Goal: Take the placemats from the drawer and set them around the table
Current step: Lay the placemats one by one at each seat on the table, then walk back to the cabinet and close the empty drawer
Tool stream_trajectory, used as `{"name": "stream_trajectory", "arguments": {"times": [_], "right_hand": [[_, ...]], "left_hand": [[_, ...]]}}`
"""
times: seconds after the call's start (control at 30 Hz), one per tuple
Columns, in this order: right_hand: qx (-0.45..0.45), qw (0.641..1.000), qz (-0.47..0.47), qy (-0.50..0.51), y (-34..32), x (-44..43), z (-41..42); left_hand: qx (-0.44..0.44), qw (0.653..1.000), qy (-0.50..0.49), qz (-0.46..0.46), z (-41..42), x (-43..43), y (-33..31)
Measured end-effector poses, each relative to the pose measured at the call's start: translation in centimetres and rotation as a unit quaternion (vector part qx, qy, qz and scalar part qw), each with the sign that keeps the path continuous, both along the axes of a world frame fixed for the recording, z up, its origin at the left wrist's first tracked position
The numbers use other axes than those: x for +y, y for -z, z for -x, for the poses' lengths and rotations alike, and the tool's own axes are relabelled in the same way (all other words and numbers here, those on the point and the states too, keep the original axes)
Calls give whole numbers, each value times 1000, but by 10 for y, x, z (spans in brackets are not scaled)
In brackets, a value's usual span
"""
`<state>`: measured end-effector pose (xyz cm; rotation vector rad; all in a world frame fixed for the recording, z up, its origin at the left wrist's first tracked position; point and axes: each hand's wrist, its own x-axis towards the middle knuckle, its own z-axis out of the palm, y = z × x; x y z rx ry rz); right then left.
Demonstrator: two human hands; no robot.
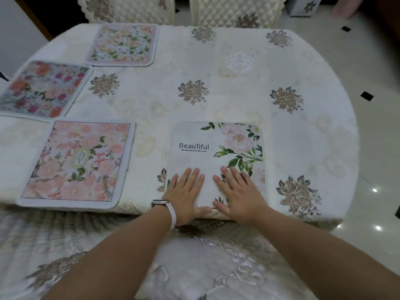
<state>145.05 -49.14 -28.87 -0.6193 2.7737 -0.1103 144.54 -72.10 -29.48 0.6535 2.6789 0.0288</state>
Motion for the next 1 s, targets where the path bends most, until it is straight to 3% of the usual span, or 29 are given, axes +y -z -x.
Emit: {"name": "stream_trajectory", "arguments": {"times": [0.33, 0.57, 0.8, 1.0], "right_hand": [[-54, 994, -54, 82, -15, 76, -15], [-79, 990, 7, 114, -56, 85, -13], [-10, 977, 108, 186, -88, 141, -14], [18, 975, 109, 192, -112, 243, -18]], "left_hand": [[-93, 992, -85, 25, -16, -55, -33], [-13, 962, -221, -158, -30, -35, -85], [68, 959, -158, -225, -25, 58, -112], [119, 967, -87, -205, -21, 180, -132]]}}
